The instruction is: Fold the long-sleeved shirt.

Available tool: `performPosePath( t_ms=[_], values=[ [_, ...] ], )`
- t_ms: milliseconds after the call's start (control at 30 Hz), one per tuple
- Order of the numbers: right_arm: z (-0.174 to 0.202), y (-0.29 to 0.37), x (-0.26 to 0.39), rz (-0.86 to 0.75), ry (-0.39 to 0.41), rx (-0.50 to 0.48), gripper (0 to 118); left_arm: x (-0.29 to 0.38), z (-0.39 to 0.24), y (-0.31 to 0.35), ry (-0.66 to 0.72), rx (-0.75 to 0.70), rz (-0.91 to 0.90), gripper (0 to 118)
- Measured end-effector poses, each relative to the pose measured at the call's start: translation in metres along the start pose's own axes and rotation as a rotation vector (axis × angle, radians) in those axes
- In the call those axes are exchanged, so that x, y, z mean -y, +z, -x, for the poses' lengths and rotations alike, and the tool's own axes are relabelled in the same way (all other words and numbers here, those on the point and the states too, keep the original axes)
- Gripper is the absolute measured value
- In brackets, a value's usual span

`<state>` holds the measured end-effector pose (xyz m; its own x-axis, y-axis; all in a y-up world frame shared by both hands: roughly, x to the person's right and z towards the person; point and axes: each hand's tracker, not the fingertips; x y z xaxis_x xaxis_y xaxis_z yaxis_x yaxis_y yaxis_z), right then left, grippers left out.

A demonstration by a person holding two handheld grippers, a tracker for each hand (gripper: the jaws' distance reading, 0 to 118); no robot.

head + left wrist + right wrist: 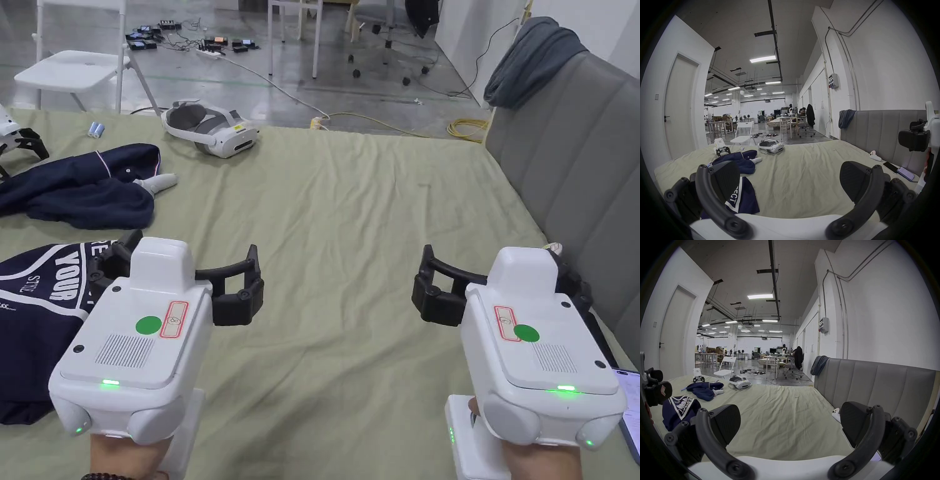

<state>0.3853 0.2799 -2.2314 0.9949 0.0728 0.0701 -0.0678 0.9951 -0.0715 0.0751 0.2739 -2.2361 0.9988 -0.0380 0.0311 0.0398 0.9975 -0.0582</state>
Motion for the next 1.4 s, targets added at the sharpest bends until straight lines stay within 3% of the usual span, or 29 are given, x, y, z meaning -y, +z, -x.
performPosePath(
  t_ms=[333,367,433,467,500,533,567,667,767,867,1033,1200,1367,1400],
  values=[
    [-0.001,-0.006,0.007,0.01,0.003,0.004,118,0.001,-0.002,0.0,-0.018,-0.003,0.017,109],
    [-0.001,-0.007,0.008,0.011,0.006,0.008,118,0.001,-0.002,0.0,-0.017,0.002,0.018,102],
    [-0.001,-0.006,0.006,0.025,0.002,0.009,104,0.0,-0.001,0.004,-0.006,0.01,0.008,57],
    [-0.002,-0.005,0.004,0.045,-0.021,0.007,95,0.0,0.0,0.006,-0.002,0.014,0.0,41],
    [-0.002,-0.005,0.003,0.09,-0.029,0.028,95,-0.001,-0.001,0.004,-0.01,0.002,0.002,41],
    [-0.002,-0.009,0.002,0.1,-0.036,0.029,46,0.0,-0.004,0.001,-0.066,-0.074,0.044,7],
    [-0.003,-0.005,-0.002,0.099,0.003,0.106,1,-0.001,-0.006,-0.001,-0.078,-0.083,0.04,5],
    [-0.001,0.006,-0.002,0.104,-0.008,0.03,0,-0.002,0.001,0.001,-0.032,-0.036,0.047,4],
    [0.006,0.003,-0.012,0.097,0.006,0.045,0,-0.003,0.01,0.008,-0.031,-0.081,0.028,4],
    [0.027,-0.006,-0.013,0.084,-0.02,-0.039,0,-0.005,0.033,0.021,-0.037,-0.154,0.018,4],
    [0.111,-0.016,-0.019,0.071,-0.024,-0.268,0,-0.006,0.09,0.06,0.013,-0.301,0.004,4],
    [0.215,-0.015,-0.02,0.066,-0.024,-0.543,0,-0.003,0.14,0.101,-0.025,-0.448,0.026,4],
    [0.258,-0.012,-0.024,0.054,-0.013,-0.584,0,-0.001,0.169,0.114,-0.006,-0.497,0.04,4],
    [0.26,-0.013,-0.026,0.059,-0.014,-0.593,0,-0.001,0.173,0.111,-0.003,-0.498,0.051,10]
  ],
)
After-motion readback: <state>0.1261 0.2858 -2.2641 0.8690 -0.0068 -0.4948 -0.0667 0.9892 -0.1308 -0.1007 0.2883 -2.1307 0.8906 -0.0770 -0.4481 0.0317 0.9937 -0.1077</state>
